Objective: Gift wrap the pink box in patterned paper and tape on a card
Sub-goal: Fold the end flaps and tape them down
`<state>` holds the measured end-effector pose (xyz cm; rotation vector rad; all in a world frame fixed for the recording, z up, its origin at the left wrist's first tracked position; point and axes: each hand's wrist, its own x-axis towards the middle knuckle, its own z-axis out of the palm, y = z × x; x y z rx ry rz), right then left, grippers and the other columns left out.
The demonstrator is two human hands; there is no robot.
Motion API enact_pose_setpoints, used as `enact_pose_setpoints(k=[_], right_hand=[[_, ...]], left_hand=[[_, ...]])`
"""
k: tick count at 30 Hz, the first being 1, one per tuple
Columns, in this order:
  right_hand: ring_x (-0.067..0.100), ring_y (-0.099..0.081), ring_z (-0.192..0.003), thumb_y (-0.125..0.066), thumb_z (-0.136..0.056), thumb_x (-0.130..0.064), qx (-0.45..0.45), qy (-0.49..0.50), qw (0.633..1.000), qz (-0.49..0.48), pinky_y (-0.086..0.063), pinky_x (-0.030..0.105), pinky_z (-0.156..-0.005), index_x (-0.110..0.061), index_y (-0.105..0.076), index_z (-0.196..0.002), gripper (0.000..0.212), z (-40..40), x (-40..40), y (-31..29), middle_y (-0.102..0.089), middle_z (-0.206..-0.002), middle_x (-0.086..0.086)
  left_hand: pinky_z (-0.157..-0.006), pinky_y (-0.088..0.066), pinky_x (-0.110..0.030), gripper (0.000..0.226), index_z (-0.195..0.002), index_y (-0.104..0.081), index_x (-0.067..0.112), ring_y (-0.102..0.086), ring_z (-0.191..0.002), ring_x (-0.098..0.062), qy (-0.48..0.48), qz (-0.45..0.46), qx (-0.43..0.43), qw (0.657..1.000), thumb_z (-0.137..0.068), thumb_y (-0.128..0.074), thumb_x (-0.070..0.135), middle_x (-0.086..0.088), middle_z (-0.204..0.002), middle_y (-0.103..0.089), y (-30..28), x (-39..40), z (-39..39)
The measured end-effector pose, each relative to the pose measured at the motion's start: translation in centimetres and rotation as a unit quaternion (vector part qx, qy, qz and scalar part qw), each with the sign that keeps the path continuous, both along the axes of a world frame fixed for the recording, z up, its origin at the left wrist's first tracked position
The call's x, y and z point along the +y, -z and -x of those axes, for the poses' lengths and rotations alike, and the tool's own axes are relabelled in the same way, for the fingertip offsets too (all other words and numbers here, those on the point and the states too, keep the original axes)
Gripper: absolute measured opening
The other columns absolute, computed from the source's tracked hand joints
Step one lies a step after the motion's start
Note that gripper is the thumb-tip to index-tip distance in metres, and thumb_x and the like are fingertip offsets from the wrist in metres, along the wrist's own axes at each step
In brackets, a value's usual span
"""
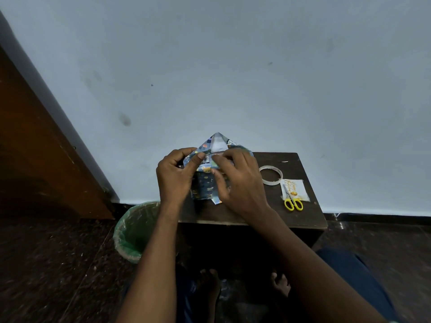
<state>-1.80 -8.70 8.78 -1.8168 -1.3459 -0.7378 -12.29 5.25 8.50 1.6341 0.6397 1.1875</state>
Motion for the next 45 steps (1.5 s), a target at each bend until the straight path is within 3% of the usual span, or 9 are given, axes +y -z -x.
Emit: enact_pose_setpoints(k=[5, 11, 13, 21, 27, 33, 37, 40, 45], right_hand=[[0.024, -0.064, -0.101, -0.066, -0.098, -0.016, 0.038, -0.024, 0.999, -0.024, -0.050, 0.035, -0.084, -0.013, -0.074, -0.111, 0.016, -1.5, -0.2, -0.7, -0.067, -0.106, 0.002], [0.025, -0.056, -0.094, -0.067, -0.085, 0.004, 0.032, -0.050, 0.998, 0.007, -0.044, 0.041, -0.081, -0.024, -0.073, -0.127, 0.050, -1.3, 0.5, -1.0, -0.060, -0.103, 0.001], [0.024, -0.055, -0.096, -0.067, -0.088, 0.000, 0.059, -0.063, 0.996, 0.010, -0.044, 0.043, -0.083, -0.025, -0.071, -0.126, 0.047, -1.3, 0.6, -1.2, -0.058, -0.105, 0.000], [0.019, -0.052, -0.092, -0.065, -0.091, 0.001, 0.078, -0.067, 0.995, 0.002, -0.042, 0.041, -0.082, -0.029, -0.067, -0.136, 0.054, -1.1, 0.6, -1.2, -0.055, -0.097, -0.006], [0.014, -0.063, -0.092, -0.080, -0.083, -0.005, 0.167, -0.076, 0.980, -0.073, -0.053, 0.044, -0.083, -0.016, -0.066, -0.122, 0.043, -1.0, 0.2, -1.2, -0.062, -0.097, -0.008], [0.001, -0.071, -0.091, -0.089, -0.077, -0.015, 0.256, -0.079, 0.961, -0.076, -0.058, 0.033, -0.072, -0.026, -0.048, -0.130, 0.068, -1.5, -0.2, -2.1, -0.060, -0.109, -0.009], [0.000, -0.069, -0.087, -0.082, -0.090, -0.022, 0.226, -0.086, 0.967, -0.076, -0.055, 0.021, -0.072, -0.023, -0.061, -0.135, 0.050, -2.0, -0.5, -2.6, -0.048, -0.119, -0.005], [0.001, -0.066, -0.087, -0.078, -0.093, -0.020, 0.205, -0.083, 0.973, -0.070, -0.056, 0.026, -0.075, -0.022, -0.072, -0.122, 0.029, -2.4, -0.7, -2.6, -0.049, -0.120, -0.004], [0.000, -0.066, -0.087, -0.082, -0.087, -0.015, 0.213, -0.121, 0.968, -0.059, -0.053, 0.017, -0.081, -0.017, -0.075, -0.117, 0.032, -3.1, -1.2, -2.6, -0.052, -0.122, -0.001]], left_hand=[[-0.078, -0.048, -0.025, 0.017, -0.103, -0.084, 0.025, -0.071, -0.100, -0.019, -0.013, -0.060, 0.037, 0.997, -0.089, -0.082, 0.034, 0.010, -0.100, -0.080, 0.0, 0.3, -0.1], [-0.080, -0.041, -0.008, 0.012, -0.104, -0.082, 0.018, -0.069, -0.100, -0.014, -0.028, -0.116, 0.056, 0.991, -0.093, -0.080, 0.023, 0.007, -0.102, -0.079, -0.6, -0.1, -0.1], [-0.078, -0.039, -0.007, 0.010, -0.102, -0.082, 0.017, -0.067, -0.097, -0.010, -0.042, -0.123, 0.048, 0.990, -0.094, -0.080, 0.021, 0.007, -0.100, -0.078, -0.6, -0.4, -0.2], [-0.085, -0.051, -0.023, 0.010, -0.102, -0.083, 0.018, -0.068, -0.095, 0.001, -0.097, -0.146, 0.002, 0.985, -0.096, -0.076, 0.015, 0.016, -0.096, -0.078, -1.0, -1.9, -1.2], [-0.082, -0.054, -0.036, 0.009, -0.101, -0.082, 0.018, -0.068, -0.090, -0.005, -0.116, -0.161, 0.003, 0.980, -0.099, -0.073, 0.017, 0.013, -0.093, -0.077, -1.0, -2.2, -1.5], [-0.093, -0.054, -0.054, 0.027, -0.115, -0.079, 0.028, -0.070, -0.101, -0.012, -0.070, -0.236, 0.062, 0.967, -0.091, -0.081, 0.016, 0.020, -0.109, -0.076, -1.0, -1.5, -1.0], [-0.099, -0.045, -0.035, 0.027, -0.100, -0.081, 0.026, -0.070, -0.095, -0.013, -0.139, -0.270, 0.048, 0.951, -0.088, -0.075, 0.003, 0.015, -0.097, -0.077, -0.8, -2.6, -1.3], [-0.098, -0.037, -0.027, 0.030, -0.097, -0.080, 0.027, -0.068, -0.096, -0.011, -0.162, -0.264, 0.045, 0.950, -0.087, -0.072, 0.000, 0.015, -0.097, -0.076, -0.6, -3.4, -1.5], [-0.099, -0.037, -0.023, 0.026, -0.100, -0.080, 0.025, -0.069, -0.099, -0.011, -0.157, -0.271, 0.047, 0.948, -0.091, -0.072, 0.001, 0.014, -0.100, -0.077, -0.5, -3.0, -1.3]])
